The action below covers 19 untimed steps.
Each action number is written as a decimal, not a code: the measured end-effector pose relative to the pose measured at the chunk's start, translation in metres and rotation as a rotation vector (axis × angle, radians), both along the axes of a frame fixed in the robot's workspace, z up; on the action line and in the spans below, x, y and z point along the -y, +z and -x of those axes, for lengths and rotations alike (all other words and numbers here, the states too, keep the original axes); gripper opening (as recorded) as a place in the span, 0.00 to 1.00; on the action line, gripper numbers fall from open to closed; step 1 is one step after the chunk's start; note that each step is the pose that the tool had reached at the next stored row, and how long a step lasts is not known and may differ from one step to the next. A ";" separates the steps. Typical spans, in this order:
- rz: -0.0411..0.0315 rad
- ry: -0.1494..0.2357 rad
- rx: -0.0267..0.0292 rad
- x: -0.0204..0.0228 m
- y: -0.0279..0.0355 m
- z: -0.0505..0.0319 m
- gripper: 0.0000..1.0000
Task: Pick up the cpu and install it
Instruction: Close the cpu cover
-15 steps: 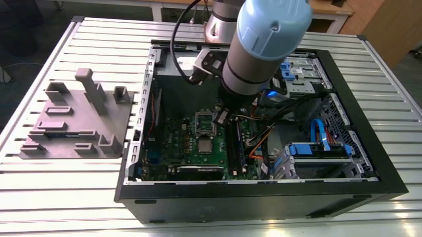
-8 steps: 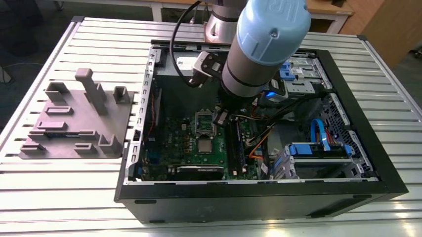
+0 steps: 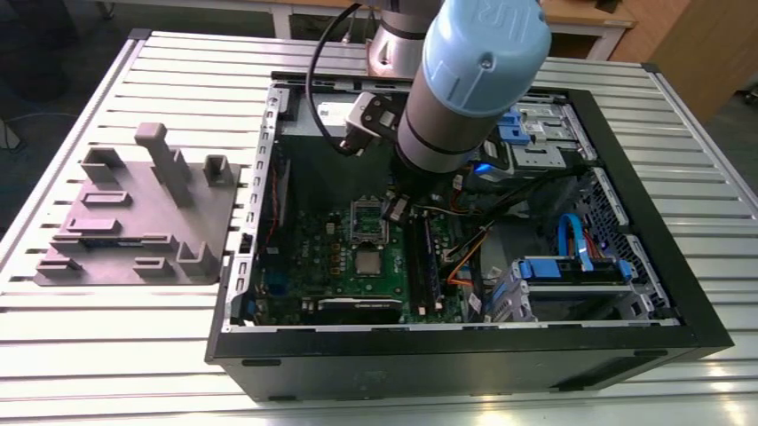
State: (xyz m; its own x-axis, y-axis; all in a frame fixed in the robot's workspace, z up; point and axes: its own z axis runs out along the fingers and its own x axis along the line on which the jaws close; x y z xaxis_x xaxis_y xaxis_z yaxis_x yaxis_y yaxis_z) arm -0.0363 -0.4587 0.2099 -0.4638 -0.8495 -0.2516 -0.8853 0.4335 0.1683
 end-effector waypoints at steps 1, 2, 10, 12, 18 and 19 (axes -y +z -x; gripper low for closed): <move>-0.0008 0.000 0.0000 -0.0006 -0.0006 0.0000 0.10; -0.0020 0.000 0.0000 -0.0010 -0.0010 0.0000 0.10; -0.0050 0.000 0.0000 -0.0012 -0.0024 0.0000 0.10; -0.0052 0.000 0.0001 -0.0014 -0.0026 0.0000 0.10; -0.0057 0.000 0.0001 -0.0035 -0.0048 0.0000 0.10; -0.0056 0.000 0.0000 -0.0042 -0.0054 0.0001 0.10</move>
State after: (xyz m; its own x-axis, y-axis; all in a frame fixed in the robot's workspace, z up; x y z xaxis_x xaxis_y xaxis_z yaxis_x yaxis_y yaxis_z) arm -0.0363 -0.4545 0.2045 -0.4639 -0.8480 -0.2564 -0.8853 0.4326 0.1707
